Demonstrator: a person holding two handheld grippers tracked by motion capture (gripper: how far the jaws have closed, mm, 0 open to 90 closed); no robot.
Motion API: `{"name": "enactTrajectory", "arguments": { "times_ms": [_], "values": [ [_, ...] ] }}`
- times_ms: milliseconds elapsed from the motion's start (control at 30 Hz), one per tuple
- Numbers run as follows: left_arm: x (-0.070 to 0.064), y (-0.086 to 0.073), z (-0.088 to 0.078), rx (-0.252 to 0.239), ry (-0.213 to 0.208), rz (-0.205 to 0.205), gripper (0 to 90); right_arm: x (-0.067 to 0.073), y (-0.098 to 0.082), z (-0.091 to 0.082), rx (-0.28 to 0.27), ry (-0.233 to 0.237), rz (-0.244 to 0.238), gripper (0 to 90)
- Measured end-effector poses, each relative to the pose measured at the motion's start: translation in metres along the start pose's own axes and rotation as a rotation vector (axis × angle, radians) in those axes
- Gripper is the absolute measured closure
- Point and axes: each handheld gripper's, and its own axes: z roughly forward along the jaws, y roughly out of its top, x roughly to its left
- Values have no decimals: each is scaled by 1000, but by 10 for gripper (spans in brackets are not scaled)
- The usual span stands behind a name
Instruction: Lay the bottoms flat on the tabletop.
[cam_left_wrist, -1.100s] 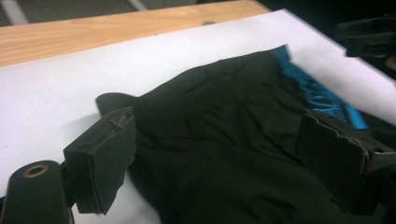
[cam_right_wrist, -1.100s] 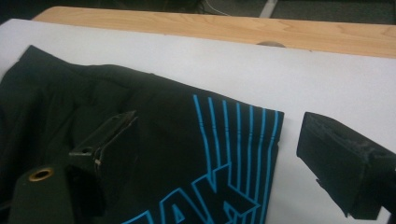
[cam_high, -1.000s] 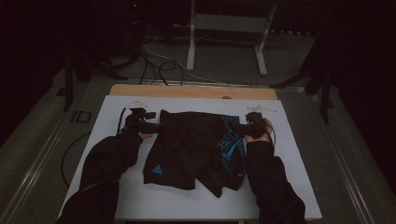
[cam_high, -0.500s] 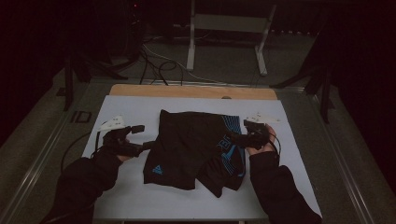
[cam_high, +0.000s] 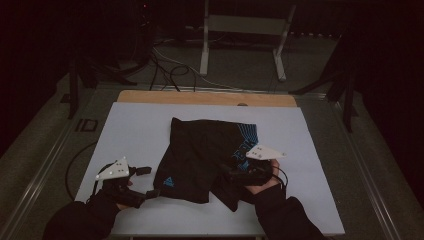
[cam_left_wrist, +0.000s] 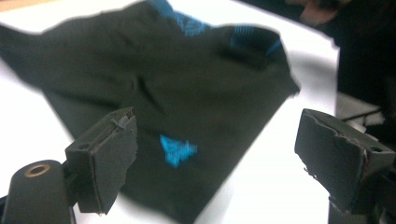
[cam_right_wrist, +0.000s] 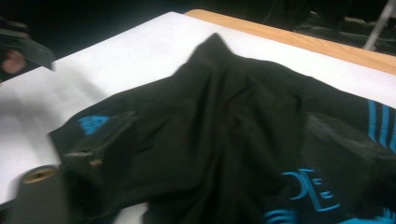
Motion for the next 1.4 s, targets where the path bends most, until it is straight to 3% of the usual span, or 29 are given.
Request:
{"name": "enactTrajectory", "arguments": {
  "times_ms": [200, 233, 300, 333, 433, 533, 633, 833, 933, 1133, 1400],
  "values": [
    [-4, -16, 2, 62, 29, 16, 153, 23, -14, -1, 19, 37, -25, 158],
    [-5, -20, 4, 88, 40, 24, 163, 34, -21, -1, 30, 58, -47, 179],
    [-4, -22, 4, 100, 39, 23, 163, 37, -23, -1, 29, 66, -52, 180],
    [-3, -24, 5, 110, 48, 23, 179, 46, -29, -1, 38, 88, -61, 229],
    [-1, -26, 6, 115, 53, 18, 203, 53, -35, -1, 32, 106, -64, 243],
    [0, -28, 7, 129, 59, 17, 233, 64, -44, 1, 38, 147, -71, 331],
    [4, -30, 10, 156, 70, 14, 263, 72, -48, 5, 64, 134, -91, 357],
    [7, -34, 16, 197, 84, 13, 324, 76, -54, 12, 115, 120, -129, 426],
    [7, -36, 20, 219, 86, 20, 361, 78, -56, 16, 138, 88, -139, 499],
    [10, -35, 27, 244, 114, 29, 445, 78, -59, 24, 179, 82, -153, 832],
    [9, -29, 36, 260, 161, 75, 584, 74, -49, 26, 166, 71, -162, 864]
  ]
}}
